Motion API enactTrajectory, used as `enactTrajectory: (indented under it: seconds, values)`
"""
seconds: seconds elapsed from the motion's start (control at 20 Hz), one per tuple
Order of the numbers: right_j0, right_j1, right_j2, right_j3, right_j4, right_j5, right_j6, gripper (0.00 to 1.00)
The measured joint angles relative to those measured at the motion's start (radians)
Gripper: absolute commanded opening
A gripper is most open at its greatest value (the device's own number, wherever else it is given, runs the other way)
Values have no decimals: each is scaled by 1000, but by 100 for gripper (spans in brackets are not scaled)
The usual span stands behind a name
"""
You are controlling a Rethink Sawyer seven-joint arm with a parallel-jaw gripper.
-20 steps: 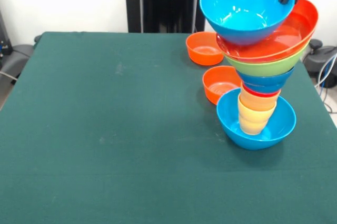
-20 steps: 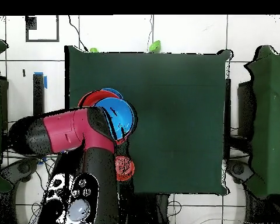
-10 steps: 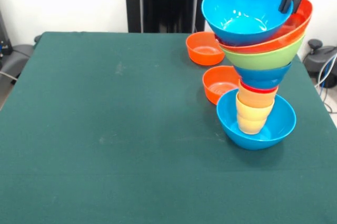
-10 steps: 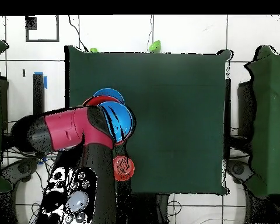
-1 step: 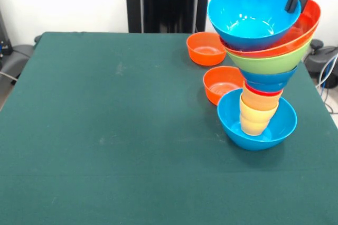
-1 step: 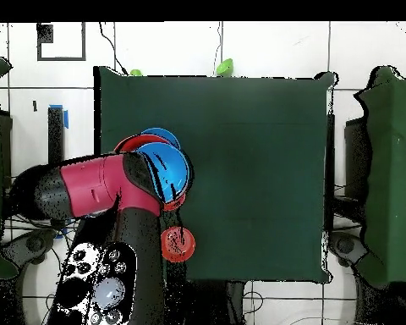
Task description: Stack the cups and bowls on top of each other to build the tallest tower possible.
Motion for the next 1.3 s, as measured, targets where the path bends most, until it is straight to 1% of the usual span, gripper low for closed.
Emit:
enactTrajectory:
  seconds: [0.45,0.95,1.0,1.3]
  values:
    - [3,15,-2,-42,6,0,0,0]
    - [3,17,-2,-66,6,0,0,0]
    - [3,17,-2,-75,6,0,0,100]
    - [3,17,-2,-81,9,0,0,100]
